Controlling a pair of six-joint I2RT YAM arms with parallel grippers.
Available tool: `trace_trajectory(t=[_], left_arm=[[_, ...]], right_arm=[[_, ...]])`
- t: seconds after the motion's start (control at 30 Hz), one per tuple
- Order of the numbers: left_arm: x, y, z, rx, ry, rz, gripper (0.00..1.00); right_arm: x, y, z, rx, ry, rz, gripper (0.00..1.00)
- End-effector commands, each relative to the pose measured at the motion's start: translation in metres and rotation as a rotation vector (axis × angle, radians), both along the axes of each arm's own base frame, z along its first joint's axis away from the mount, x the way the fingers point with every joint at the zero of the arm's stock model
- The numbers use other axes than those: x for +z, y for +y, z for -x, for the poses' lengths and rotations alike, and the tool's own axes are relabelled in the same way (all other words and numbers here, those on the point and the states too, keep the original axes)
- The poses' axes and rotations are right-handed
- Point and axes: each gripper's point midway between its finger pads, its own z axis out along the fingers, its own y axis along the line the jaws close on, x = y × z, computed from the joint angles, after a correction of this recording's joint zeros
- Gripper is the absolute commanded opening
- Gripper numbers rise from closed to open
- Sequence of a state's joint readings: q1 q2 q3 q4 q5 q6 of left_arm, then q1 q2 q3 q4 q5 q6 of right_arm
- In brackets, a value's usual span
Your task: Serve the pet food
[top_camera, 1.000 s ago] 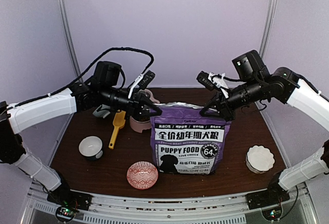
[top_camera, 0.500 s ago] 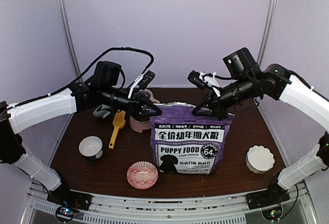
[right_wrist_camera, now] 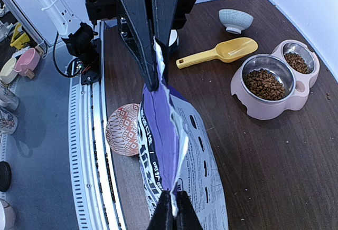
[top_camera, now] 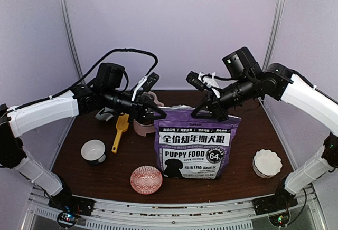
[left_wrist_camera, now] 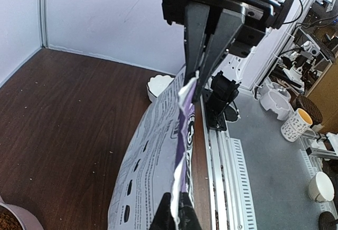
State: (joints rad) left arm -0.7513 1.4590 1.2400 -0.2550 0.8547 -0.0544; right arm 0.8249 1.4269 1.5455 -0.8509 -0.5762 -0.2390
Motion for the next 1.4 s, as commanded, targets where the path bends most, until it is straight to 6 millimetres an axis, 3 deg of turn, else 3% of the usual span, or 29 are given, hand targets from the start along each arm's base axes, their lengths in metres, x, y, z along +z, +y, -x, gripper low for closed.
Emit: trace_trajectory(t=[0.0,0.07,0.13,0.23,0.4,0.53,0.6,0.63,0.7,0.87,0.97,1.07,1.13,1.2,1.37], left_arm=[[0.012,-0.001,-0.004,-0.004,-0.020,0.030,0.00],[0.012,-0.001,-0.003,-0.005,-0.020,0.031,0.00],[0.012,-0.001,-0.003,-0.005,-0.019,0.031,0.00],[0.013,0.000,-0.003,-0.005,-0.020,0.032,0.00],[0.014,0.000,-0.002,-0.004,-0.024,0.034,0.00],[0.014,0.000,-0.003,-0.003,-0.024,0.036,0.00],[0.014,-0.001,-0.002,-0.005,-0.023,0.036,0.00],[0.014,0.000,-0.003,-0.005,-0.024,0.036,0.00],[0.015,0.000,-0.002,-0.006,-0.025,0.037,0.00],[0.016,0.000,-0.002,-0.009,-0.026,0.043,0.00],[0.017,-0.001,0.000,-0.020,-0.023,0.047,0.00],[0.017,-0.001,0.001,-0.023,-0.022,0.051,0.00],[0.017,0.000,0.001,-0.024,-0.021,0.053,0.00],[0.018,0.000,0.001,-0.022,-0.024,0.053,0.00],[0.019,0.000,0.001,-0.017,-0.029,0.054,0.00]], right_arm=[[0.011,0.012,0.000,0.028,-0.013,-0.035,0.06],[0.011,0.015,0.000,0.032,-0.010,-0.035,0.14],[0.010,0.018,-0.001,0.036,-0.009,-0.034,0.16],[0.011,0.020,-0.003,0.032,-0.014,-0.031,0.00],[0.010,0.022,-0.004,0.027,-0.015,-0.031,0.01],[0.009,0.029,-0.005,0.029,-0.007,-0.036,0.23],[0.008,0.033,-0.006,0.032,-0.005,-0.041,0.25],[0.009,0.035,-0.006,0.036,-0.007,-0.042,0.20],[0.010,0.038,-0.006,0.038,-0.009,-0.044,0.00],[0.011,0.043,-0.008,0.042,-0.012,-0.052,0.00],[0.011,0.048,-0.010,0.044,-0.004,-0.058,0.19],[0.012,0.054,-0.011,0.047,0.000,-0.069,0.24],[0.010,0.057,-0.012,0.049,0.003,-0.067,0.19],[0.009,0.058,-0.013,0.047,0.001,-0.057,0.00],[0.007,0.053,-0.013,0.036,-0.012,-0.046,0.00]])
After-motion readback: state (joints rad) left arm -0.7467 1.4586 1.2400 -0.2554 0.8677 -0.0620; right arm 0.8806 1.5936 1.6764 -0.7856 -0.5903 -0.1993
